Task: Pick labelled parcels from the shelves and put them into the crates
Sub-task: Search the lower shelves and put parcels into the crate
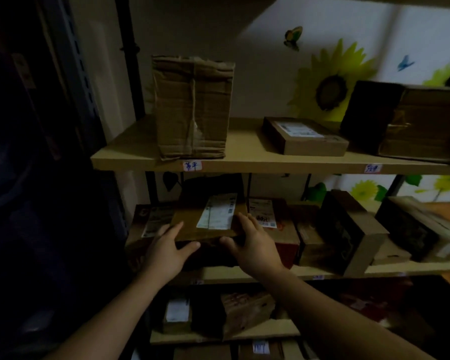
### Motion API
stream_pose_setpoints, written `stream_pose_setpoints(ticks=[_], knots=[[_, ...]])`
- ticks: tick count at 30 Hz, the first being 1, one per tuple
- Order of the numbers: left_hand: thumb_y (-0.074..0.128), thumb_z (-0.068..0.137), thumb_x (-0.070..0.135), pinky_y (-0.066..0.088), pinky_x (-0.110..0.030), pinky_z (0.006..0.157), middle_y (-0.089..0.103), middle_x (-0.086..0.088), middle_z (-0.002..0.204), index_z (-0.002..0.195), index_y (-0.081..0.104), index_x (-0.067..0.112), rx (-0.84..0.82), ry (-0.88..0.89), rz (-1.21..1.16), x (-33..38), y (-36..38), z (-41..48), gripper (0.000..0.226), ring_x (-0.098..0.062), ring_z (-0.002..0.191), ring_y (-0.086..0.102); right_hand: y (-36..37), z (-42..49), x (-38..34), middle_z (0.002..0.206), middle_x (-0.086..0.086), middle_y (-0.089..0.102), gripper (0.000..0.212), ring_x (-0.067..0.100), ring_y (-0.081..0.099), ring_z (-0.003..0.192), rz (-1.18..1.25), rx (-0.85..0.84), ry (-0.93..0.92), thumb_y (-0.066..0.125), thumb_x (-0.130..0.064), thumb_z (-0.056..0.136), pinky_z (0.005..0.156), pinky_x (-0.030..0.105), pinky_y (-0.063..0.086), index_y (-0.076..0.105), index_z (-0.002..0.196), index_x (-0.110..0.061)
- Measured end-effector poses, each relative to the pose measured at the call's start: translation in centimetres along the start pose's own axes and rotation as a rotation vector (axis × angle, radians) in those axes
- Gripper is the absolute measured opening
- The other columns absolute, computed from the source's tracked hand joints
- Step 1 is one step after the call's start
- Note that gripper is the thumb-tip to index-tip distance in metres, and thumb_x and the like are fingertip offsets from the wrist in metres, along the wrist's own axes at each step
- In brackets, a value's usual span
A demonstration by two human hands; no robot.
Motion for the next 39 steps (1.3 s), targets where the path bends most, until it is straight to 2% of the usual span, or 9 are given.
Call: stream_pose_setpoints(ticks=[5, 10, 16, 21, 26, 31, 34, 37, 39], knots=[[0.071, 0.081, 0.036, 0.028, -0.024, 0.102, 0.029, 0.004, 0.148, 0.142, 0.041, 0.021, -0.017, 0.076, 0.001, -0.2, -0.6, -0.9, 0.070, -0.017, 0.132, 0.034, 1.1, -3.0, 0.4, 0.161, -0.005, 0.015, 0.071, 0.018, 0.024, 0.145, 0.017, 0.045, 0.035, 0.058, -0.043, 0.092, 0.116, 0.036, 0.029, 0.020, 0.152, -0.033], [0.070, 0.082, 0.033, 0.029, -0.024, 0.101, 0.030, 0.001, 0.148, 0.141, 0.043, 0.020, 0.006, 0.069, -0.053, -0.5, -0.4, -1.3, 0.066, -0.019, 0.133, 0.034, 1.2, -2.7, 0.6, 0.161, -0.007, 0.014, 0.072, 0.018, 0.024, 0.145, 0.008, 0.063, 0.070, 0.058, -0.042, 0.093, 0.115, 0.036, 0.028, 0.020, 0.152, -0.032], [0.064, 0.087, 0.034, 0.030, -0.030, 0.106, 0.022, 0.001, 0.153, 0.144, 0.038, 0.018, -0.080, 0.094, -0.070, 2.6, 1.5, -1.1, 0.065, -0.022, 0.136, 0.030, -1.3, -3.1, 1.8, 0.159, -0.004, 0.024, 0.068, 0.017, 0.032, 0.141, 0.005, 0.117, 0.121, 0.058, -0.040, 0.094, 0.112, 0.034, 0.034, 0.025, 0.152, -0.027], [0.067, 0.084, 0.035, 0.031, -0.031, 0.107, 0.025, 0.001, 0.152, 0.143, 0.040, 0.019, 0.029, 0.115, -0.031, 3.4, -0.3, -1.7, 0.066, -0.021, 0.136, 0.031, -1.8, -3.3, 1.5, 0.160, -0.003, 0.020, 0.067, 0.017, 0.022, 0.146, 0.043, 0.120, 0.087, 0.057, -0.041, 0.095, 0.116, 0.034, 0.025, 0.025, 0.152, -0.028], [0.064, 0.086, 0.034, 0.028, -0.028, 0.107, 0.025, 0.001, 0.152, 0.144, 0.038, 0.017, 0.041, 0.079, 0.026, 3.0, -0.8, -2.4, 0.066, -0.020, 0.136, 0.031, -0.5, -2.7, 1.2, 0.160, -0.005, 0.021, 0.066, 0.017, 0.027, 0.144, 0.121, 0.059, 0.090, 0.056, -0.041, 0.094, 0.116, 0.039, 0.031, 0.025, 0.151, -0.031], [0.062, 0.088, 0.035, 0.032, -0.031, 0.105, 0.028, 0.003, 0.149, 0.143, 0.040, 0.021, 0.102, 0.101, 0.019, 3.8, -0.9, -3.5, 0.061, -0.020, 0.133, 0.034, -1.6, -3.1, 1.8, 0.153, -0.007, 0.033, 0.059, 0.012, 0.035, 0.137, 0.163, 0.103, 0.053, 0.056, -0.034, 0.096, 0.106, 0.023, 0.033, 0.032, 0.149, -0.026], [0.064, 0.085, 0.038, 0.036, -0.032, 0.101, 0.034, 0.005, 0.144, 0.139, 0.045, 0.024, 0.145, 0.132, 0.073, 4.0, -1.7, -3.8, 0.058, -0.019, 0.130, 0.038, -1.3, -3.4, 2.3, 0.149, -0.007, 0.039, 0.056, 0.009, 0.039, 0.133, 0.213, 0.081, 0.039, 0.056, -0.033, 0.096, 0.107, 0.027, 0.038, 0.036, 0.147, -0.026], [0.064, 0.086, 0.037, 0.036, -0.031, 0.100, 0.035, 0.004, 0.145, 0.137, 0.048, 0.022, 0.123, 0.133, 0.116, 3.9, -1.2, -3.9, 0.055, -0.020, 0.130, 0.039, -0.1, -3.7, 3.0, 0.144, -0.006, 0.045, 0.051, 0.004, 0.042, 0.124, 0.234, 0.052, 0.068, 0.054, -0.033, 0.097, 0.102, 0.024, 0.040, 0.038, 0.145, -0.026], [0.063, 0.087, 0.036, 0.036, -0.030, 0.101, 0.032, 0.004, 0.148, 0.137, 0.048, 0.023, 0.091, 0.125, 0.113, 4.0, -0.3, -3.8, 0.054, -0.020, 0.132, 0.037, 0.2, -3.8, 3.5, 0.145, -0.006, 0.044, 0.051, 0.007, 0.042, 0.128, 0.224, 0.071, 0.071, 0.054, -0.032, 0.097, 0.105, 0.026, 0.038, 0.038, 0.145, -0.026]])
Point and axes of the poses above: each hand's wrist, its own z-axis towards the middle knuckle, its own y-axis out of the palm, x = y × z, the point moved 7 cm from there along z, towards the middle knuckle
